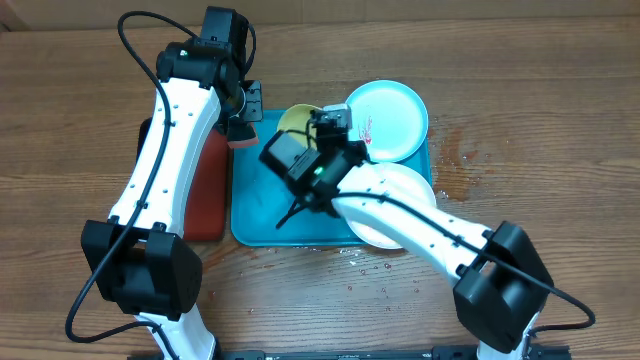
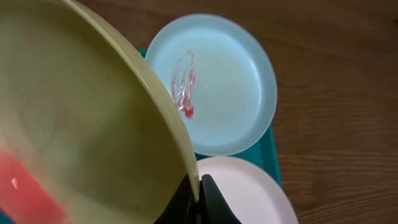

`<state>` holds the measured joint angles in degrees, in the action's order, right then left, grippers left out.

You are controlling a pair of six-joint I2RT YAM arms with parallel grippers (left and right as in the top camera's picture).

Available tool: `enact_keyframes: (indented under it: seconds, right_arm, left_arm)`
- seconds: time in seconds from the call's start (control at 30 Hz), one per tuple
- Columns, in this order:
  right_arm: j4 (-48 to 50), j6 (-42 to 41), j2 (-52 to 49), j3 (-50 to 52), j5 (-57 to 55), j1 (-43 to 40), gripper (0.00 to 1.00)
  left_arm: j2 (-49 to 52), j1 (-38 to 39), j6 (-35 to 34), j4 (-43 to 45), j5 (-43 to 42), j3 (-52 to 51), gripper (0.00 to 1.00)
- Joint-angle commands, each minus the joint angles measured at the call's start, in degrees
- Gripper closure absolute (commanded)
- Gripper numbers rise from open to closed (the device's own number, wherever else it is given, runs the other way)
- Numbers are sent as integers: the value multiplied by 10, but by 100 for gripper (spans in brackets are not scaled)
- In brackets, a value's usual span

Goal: Clean dirty plates on tray and stack at the side
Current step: 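Lift the yellow plate with the right gripper and carry it right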

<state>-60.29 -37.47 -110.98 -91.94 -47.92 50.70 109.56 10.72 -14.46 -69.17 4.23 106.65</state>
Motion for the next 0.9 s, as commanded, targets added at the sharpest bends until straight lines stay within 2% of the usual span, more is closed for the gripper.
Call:
enact_keyframes:
  seconds: [0.0, 0.37, 0.73, 0.87]
  right_arm:
    - [1, -3, 7, -12, -139, 25, 96]
    - [1, -3, 7, -12, -372, 54, 96]
    - [2, -3, 7, -12, -388, 55, 96]
    - [2, -3, 7, -12, -361, 55, 96]
  left_arm:
    - [-1, -6, 12, 2, -7, 11, 96]
    - [-1, -6, 12, 2, -7, 11, 96]
    - [-1, -6, 12, 2, -7, 11, 96]
    - [-1, -6, 12, 2, -7, 11, 96]
